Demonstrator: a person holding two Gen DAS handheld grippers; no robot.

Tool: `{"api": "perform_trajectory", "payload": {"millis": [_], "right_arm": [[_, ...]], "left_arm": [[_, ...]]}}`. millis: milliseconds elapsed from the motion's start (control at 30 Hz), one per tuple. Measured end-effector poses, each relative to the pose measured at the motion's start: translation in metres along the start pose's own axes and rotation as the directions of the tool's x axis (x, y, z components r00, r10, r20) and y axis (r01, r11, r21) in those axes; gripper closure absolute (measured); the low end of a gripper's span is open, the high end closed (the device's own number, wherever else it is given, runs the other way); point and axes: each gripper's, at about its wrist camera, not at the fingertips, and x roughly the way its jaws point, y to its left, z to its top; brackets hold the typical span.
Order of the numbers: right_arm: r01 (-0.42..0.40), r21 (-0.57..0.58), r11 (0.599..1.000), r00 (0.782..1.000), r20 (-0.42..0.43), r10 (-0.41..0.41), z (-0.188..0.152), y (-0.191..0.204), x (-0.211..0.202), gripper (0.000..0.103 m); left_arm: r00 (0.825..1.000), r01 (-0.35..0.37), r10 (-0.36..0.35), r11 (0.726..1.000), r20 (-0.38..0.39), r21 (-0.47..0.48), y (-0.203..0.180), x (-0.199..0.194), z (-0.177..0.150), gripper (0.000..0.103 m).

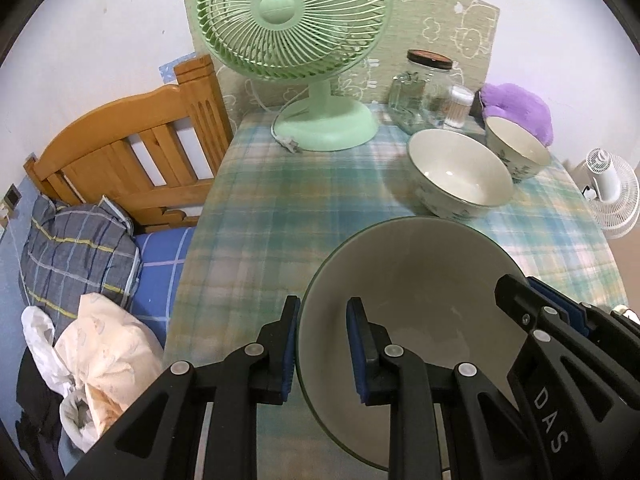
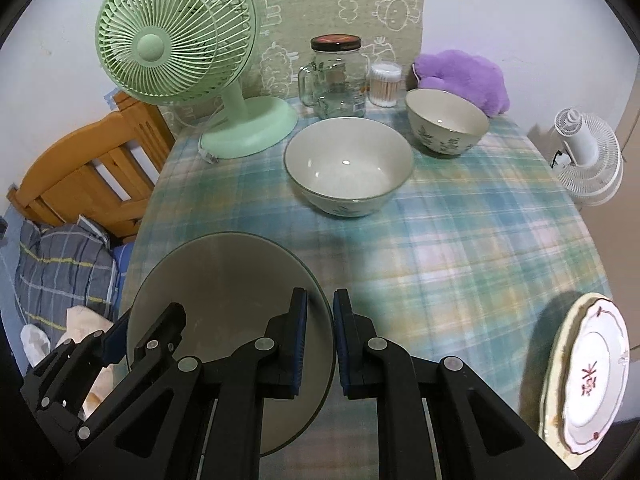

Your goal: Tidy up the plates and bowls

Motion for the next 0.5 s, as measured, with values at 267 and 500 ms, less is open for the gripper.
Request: {"api": "perform_trajectory", "payload": {"millis": [267,500], "right_arm": [[-0.012,-0.026,1.0,1.0,-0.02,0.012,-0.019,-0.038,-0.025,0.086],[-0.001,-0.046,0.999,0.999,-0.042,-0.001,-0.041,-0.069,-0.043,0.086]], "left_arm": [[1.0,-0.005,0.005,1.0,-0.021,-0.011,-0.037,-0.021,-0.023,0.082],[0.999,0.005,-0.005,1.0,-0.047,-0.004,-0.069,-0.034,-0.049,0.082]]}}
